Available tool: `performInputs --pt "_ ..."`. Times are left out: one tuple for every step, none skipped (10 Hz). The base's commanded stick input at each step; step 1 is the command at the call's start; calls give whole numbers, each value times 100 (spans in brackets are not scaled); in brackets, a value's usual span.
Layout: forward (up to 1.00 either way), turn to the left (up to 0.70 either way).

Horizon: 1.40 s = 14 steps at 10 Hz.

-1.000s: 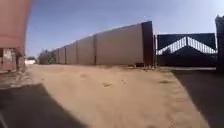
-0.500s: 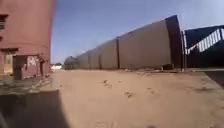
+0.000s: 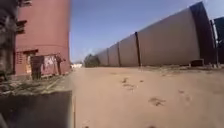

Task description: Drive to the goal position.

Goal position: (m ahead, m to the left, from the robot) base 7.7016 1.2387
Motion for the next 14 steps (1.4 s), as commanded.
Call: performInputs --pt "100 0" --pt "100 0" --pt "100 0" --pt "100 0" --pt "100 0" --pt "100 0" --pt "100 2" --pt "100 17" --pt "100 0" --pt "100 0" --pt "100 0" --pt "100 0" --pt "100 0" --pt "100 0"
